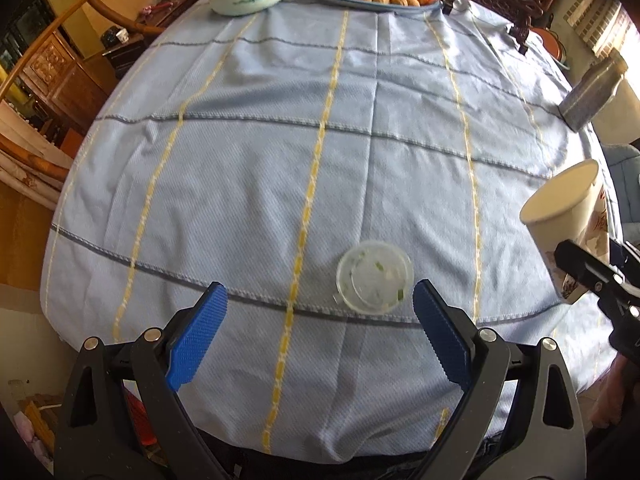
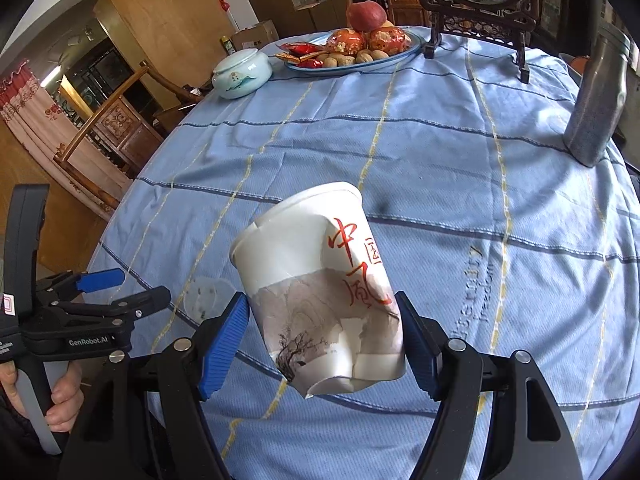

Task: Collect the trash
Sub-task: 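Hold the paper cup in the right tool while the left tool grasps the clear plastic lid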

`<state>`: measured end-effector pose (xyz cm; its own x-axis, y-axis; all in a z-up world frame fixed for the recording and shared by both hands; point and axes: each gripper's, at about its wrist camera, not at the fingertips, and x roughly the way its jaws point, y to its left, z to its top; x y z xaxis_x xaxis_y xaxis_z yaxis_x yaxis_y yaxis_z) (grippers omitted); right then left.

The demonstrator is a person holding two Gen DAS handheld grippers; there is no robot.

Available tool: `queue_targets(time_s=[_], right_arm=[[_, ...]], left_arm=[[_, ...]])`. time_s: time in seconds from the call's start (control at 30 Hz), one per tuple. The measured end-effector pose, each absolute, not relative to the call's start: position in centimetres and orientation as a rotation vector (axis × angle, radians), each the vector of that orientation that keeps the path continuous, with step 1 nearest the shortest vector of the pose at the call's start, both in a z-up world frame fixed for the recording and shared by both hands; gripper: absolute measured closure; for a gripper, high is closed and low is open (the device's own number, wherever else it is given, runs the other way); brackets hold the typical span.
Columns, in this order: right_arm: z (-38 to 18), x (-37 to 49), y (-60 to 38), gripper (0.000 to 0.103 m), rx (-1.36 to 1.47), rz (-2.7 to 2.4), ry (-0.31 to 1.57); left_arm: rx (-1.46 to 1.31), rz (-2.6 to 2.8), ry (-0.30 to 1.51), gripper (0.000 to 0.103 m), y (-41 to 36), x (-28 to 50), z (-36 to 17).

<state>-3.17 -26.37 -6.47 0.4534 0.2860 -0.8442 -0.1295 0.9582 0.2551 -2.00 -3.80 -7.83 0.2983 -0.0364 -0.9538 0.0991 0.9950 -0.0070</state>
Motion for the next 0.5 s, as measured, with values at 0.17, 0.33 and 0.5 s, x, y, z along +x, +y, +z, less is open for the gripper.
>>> queue_targets(time_s=[0.17, 0.33, 0.5], right_arm=[[-7.0, -3.7, -27.3, 0.03, 0.167, 0.247, 1.091], [-7.3, -4.2, -28.1, 0.03, 0.163, 0.239, 1.102], [-7.5, -4.9, -29.2, 0.03, 0.157, 0.218, 1.11]], left_arm=[[0.032, -0.101, 1.298, 0.012, -4.2, -2.7, -9.2], [-0.007, -0.111, 1.316, 0.012, -4.7, -2.8, -10.2], [-0.025, -0.122, 1.324, 0.012, -5.4, -2.6, -10.9]])
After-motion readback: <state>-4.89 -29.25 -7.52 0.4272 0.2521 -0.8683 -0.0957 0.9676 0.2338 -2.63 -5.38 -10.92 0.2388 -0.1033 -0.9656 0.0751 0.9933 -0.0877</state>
